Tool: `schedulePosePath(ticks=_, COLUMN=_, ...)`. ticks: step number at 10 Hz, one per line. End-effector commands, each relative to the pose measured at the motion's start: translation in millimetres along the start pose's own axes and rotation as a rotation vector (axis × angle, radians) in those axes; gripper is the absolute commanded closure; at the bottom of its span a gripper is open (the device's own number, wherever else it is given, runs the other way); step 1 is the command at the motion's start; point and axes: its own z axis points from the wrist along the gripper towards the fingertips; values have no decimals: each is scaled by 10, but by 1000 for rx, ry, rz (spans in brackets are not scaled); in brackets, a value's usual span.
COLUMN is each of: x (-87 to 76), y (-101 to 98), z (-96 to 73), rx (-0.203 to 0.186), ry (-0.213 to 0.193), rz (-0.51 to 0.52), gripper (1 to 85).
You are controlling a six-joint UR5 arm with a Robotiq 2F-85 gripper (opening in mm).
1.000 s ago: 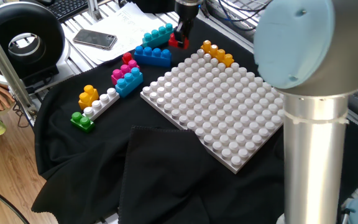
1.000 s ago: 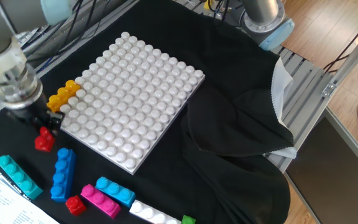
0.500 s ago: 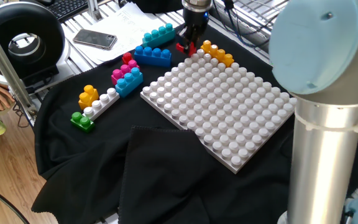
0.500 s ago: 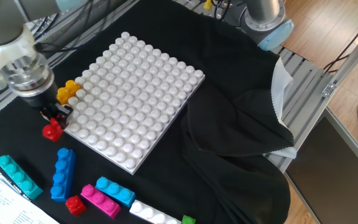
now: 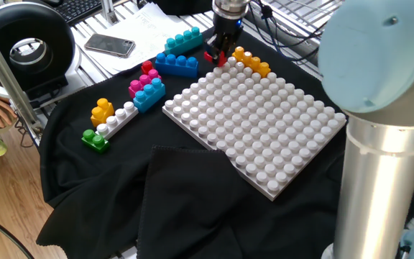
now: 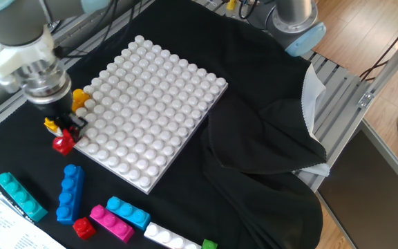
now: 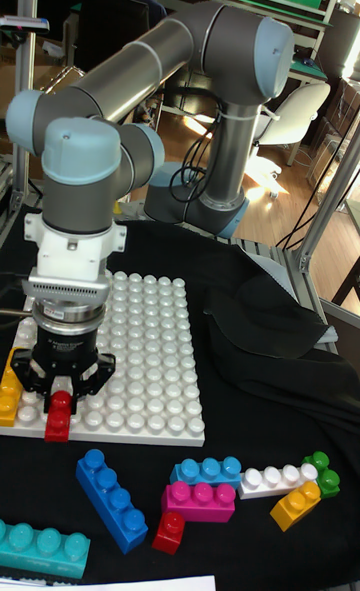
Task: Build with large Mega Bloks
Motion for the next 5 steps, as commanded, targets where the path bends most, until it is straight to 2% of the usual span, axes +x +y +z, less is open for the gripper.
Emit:
schedulePosePath(ticks=1, x=244, y=-45, z=-65, rx=21, ry=5, rz=-5, gripper=847)
schedulePosePath(ticks=3, x=220, y=-123, z=-51, rx=38, ry=-11, rz=-3, gripper=847)
schedulePosePath(ticks=5, x=205, y=-138, z=-14, rx=35, ry=-17, rz=-5, gripper=847)
